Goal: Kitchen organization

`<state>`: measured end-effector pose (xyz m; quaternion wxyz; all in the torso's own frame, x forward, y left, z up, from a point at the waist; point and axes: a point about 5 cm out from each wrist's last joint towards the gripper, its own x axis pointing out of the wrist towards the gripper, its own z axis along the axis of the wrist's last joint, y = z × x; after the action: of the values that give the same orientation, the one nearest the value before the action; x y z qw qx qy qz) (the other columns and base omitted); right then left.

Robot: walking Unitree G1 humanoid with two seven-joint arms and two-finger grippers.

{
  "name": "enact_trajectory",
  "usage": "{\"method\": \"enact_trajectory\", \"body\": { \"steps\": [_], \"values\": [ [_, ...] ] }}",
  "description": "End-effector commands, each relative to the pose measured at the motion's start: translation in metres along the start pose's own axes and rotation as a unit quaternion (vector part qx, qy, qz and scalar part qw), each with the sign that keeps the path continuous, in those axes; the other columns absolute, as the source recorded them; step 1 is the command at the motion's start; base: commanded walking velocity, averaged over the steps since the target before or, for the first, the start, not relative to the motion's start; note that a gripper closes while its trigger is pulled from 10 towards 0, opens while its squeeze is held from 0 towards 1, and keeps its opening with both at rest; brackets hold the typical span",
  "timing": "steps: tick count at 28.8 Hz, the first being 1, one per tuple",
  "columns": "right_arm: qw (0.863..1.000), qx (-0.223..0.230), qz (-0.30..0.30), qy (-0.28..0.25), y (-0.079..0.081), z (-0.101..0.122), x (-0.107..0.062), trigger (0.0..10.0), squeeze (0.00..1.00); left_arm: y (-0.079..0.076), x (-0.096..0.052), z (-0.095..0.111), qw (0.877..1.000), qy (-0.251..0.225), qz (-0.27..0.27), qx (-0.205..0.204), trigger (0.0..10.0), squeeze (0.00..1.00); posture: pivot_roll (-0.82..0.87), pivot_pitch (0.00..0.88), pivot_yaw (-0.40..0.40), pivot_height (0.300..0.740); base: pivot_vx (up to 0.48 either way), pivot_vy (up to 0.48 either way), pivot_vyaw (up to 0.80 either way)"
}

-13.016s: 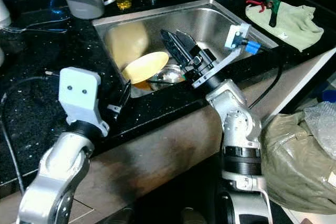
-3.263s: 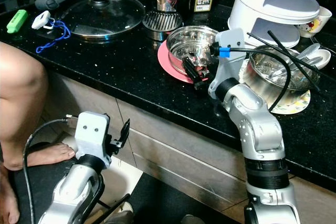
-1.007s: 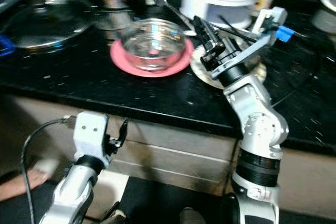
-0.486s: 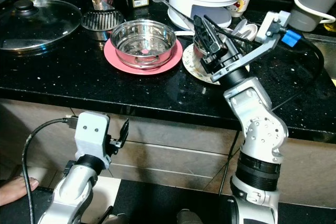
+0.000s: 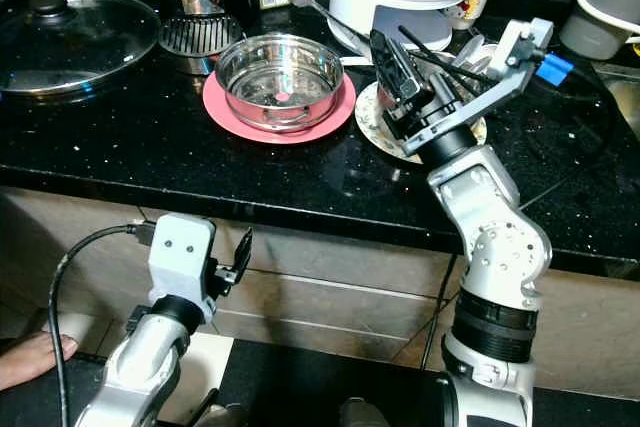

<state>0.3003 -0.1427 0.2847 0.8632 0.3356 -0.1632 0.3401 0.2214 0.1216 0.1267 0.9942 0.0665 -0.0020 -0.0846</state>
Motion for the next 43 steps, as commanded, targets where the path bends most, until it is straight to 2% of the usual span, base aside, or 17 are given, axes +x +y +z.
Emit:
{"method": "enact_trajectory", "body": {
  "steps": [1, 20, 23, 26, 27, 31, 33, 43],
  "values": [
    [1.0, -0.004, 0.011, -0.006, 0.005, 0.005, 0.001, 10.0, 0.0, -0.002, 0.001, 0.001, 1.0, 0.002, -0.005, 0.005, 10.0, 0.0, 0.06, 0.097, -0.064, 0.74, -0.244, 0.0, 0.0],
    [1.0, -0.015, 0.002, 0.004, 0.005, 0.0, 0.001, 10.0, 0.0, -0.002, 0.001, 0.0, 1.0, 0.005, -0.005, 0.004, 10.0, 0.0, 0.06, 0.099, -0.064, 0.74, -0.324, 0.0, 0.0],
    [1.0, -0.023, -0.013, 0.001, 0.001, 0.001, 0.0, 10.0, 0.0, -0.002, 0.001, 0.0, 1.0, 0.005, -0.005, 0.004, 10.0, 0.0, 0.06, 0.099, -0.064, 0.74, -0.315, 0.0, 0.0],
    [0.998, -0.033, -0.054, -0.006, -0.013, 0.002, -0.004, 10.0, 0.0, -0.002, 0.001, 0.0, 1.0, 0.004, -0.005, 0.004, 10.0, 0.0, 0.06, 0.098, -0.062, 0.74, -0.194, 0.0, 0.0],
    [0.998, -0.033, -0.054, -0.006, -0.013, 0.002, -0.004, 10.0, 0.0, -0.002, 0.001, 0.0, 1.0, 0.004, -0.005, 0.004, 10.0, 0.0, 0.06, 0.098, -0.062, 0.74, 0.0, 0.0, 0.0],
    [0.997, -0.04, -0.071, 0.006, -0.025, -0.004, -0.014, 10.0, 0.0, -0.002, 0.001, 0.0, 1.0, 0.004, -0.008, 0.004, 10.0, 0.0, 0.05, 0.098, -0.059, 0.74, 0.0, 0.0, 0.0],
    [0.994, -0.049, -0.093, 0.029, -0.034, -0.017, -0.027, 10.0, 0.0, -0.003, 0.002, 0.0, 1.0, 0.003, -0.017, 0.011, 10.0, 0.0, 0.05, 0.098, -0.058, 0.74, 0.0, 0.0, 0.0],
    [0.994, -0.052, -0.092, 0.035, -0.033, -0.024, -0.026, 10.0, 0.0, -0.004, 0.002, -0.002, 0.999, 0.008, -0.025, 0.024, 10.0, 0.0, 0.06, 0.088, -0.049, 0.74, 0.0, -0.057, 0.0]
  ]
}}
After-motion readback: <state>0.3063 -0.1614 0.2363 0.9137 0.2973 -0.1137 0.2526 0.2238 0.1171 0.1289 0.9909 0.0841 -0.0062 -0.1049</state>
